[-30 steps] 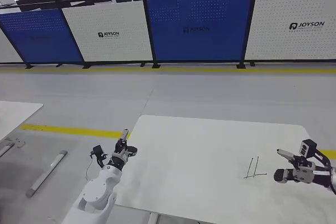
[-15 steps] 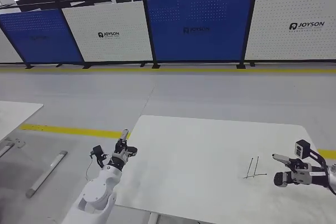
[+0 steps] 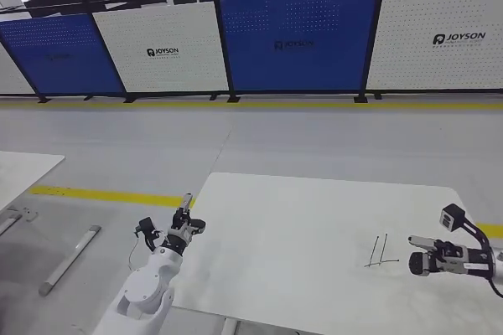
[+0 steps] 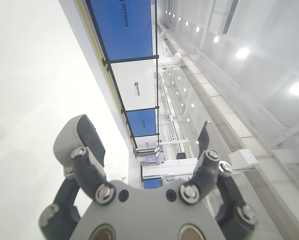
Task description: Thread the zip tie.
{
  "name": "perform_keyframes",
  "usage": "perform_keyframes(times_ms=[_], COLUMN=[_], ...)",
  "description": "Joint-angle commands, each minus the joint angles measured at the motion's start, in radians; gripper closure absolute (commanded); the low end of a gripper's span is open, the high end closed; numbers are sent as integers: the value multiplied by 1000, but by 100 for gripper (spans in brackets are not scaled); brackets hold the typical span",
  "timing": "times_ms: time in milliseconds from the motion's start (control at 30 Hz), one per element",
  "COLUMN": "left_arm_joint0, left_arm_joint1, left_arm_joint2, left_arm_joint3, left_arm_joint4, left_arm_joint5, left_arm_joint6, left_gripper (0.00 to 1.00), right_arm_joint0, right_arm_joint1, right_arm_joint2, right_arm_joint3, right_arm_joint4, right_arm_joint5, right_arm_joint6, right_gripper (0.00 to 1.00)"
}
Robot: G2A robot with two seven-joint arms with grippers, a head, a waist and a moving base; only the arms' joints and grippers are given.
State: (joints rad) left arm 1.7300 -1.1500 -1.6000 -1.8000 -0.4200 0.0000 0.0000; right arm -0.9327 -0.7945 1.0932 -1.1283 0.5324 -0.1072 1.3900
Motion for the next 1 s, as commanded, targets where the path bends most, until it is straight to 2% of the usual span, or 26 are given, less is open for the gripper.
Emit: perform_keyframes(times_ms=[0,533,567,633,700,833,967], left_arm_joint0=[0,0,0,0,0,0,0], left_arm_joint1=[0,0,0,0,0,0,0], left_arm_joint2=[0,0,0,0,0,0,0], left_arm_joint3=[0,0,0,0,0,0,0], left_arm_joint4=[0,0,0,0,0,0,0], left_arm_joint5=[0,0,0,0,0,0,0], left_arm_joint6=[0,0,0,0,0,0,0], left_gripper=[0,0,0,0,0,0,0], right_arm_joint0=[4,4,5,-22,-55,-77,-38], right_arm_joint1=[0,0,-1,-1,1,0,-17], right_arm_joint2=[-5,-5,3,23,40,47,13], right_arm_joint3=[4,4,0,-4,-16,-11,55], right_arm_joint4=[-1,-1,11,37,18,33,23], right_arm_joint5=[4,4,-13,-105,-195,-232,-214], right_arm_joint6=[0,0,-11,-52,-93,-77,-72], right_gripper=[0,0,0,0,0,0,0])
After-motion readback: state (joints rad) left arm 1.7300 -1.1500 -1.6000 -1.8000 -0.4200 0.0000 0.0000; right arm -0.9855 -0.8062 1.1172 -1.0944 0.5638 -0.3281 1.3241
